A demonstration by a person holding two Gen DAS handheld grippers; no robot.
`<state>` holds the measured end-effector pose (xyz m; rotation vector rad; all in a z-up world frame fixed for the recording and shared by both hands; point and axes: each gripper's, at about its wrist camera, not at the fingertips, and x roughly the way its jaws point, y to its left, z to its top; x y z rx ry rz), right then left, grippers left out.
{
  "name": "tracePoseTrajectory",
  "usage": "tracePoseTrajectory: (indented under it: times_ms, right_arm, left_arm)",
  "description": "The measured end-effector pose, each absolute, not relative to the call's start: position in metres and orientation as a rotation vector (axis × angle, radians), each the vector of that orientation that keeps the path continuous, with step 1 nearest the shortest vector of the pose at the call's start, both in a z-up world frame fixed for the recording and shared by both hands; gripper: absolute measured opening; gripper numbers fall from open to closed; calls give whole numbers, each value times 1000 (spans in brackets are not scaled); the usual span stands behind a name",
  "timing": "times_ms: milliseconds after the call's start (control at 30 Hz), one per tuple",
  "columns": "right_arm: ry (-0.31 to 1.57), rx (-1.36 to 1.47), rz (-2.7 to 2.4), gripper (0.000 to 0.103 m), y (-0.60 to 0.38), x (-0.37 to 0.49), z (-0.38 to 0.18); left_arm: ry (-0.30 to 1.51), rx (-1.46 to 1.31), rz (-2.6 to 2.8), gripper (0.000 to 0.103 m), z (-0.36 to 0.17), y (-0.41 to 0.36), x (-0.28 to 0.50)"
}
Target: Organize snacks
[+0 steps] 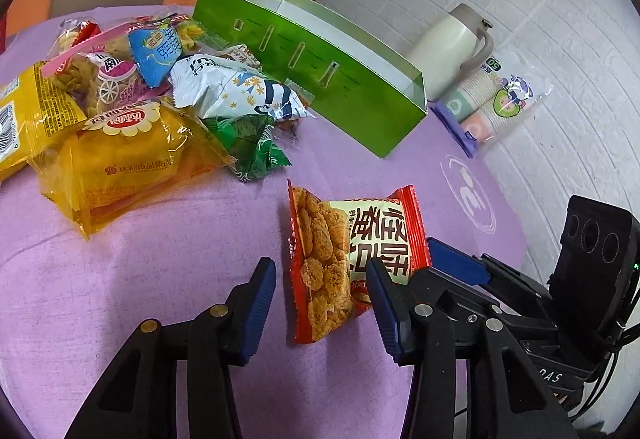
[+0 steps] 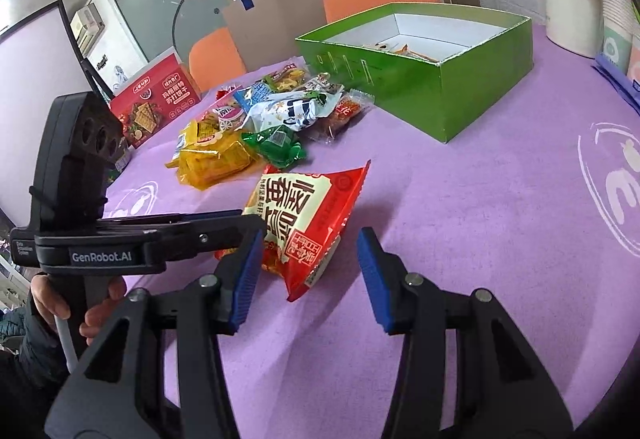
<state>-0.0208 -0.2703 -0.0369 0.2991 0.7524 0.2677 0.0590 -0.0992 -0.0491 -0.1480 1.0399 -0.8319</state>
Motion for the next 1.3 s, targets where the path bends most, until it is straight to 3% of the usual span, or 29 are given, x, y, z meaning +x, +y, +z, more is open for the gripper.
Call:
tracePoseTrajectory:
  times_ms: [33, 67, 133, 200, 567, 867, 1300]
  right_arm:
    - [760, 299, 271, 36, -270, -19, -39]
    - [770, 300, 278, 28, -269, -16, -41]
    - [767, 300, 272, 26, -269, -17, -41]
    - [769, 301, 275, 23, -270, -19, -39]
    - [623, 291, 265, 22, -289, -15, 16]
    - [512, 337, 211, 22, -331, 39, 52]
    - [579, 395, 146, 24, -375, 104, 5]
  left_arm:
    - [1041, -137, -830, 42, -49, -102, 58]
    - [1050, -125, -835, 28, -50, -104, 58]
    - [1041, -105, -819, 27, -50, -108, 57]
    - [1026, -100, -825, 18, -45, -110, 53]
    - [860, -39, -849, 17, 27, -134, 59]
    - [795, 16, -850, 17, 74, -185, 120]
    - [872, 93, -835, 18, 30, -246, 192]
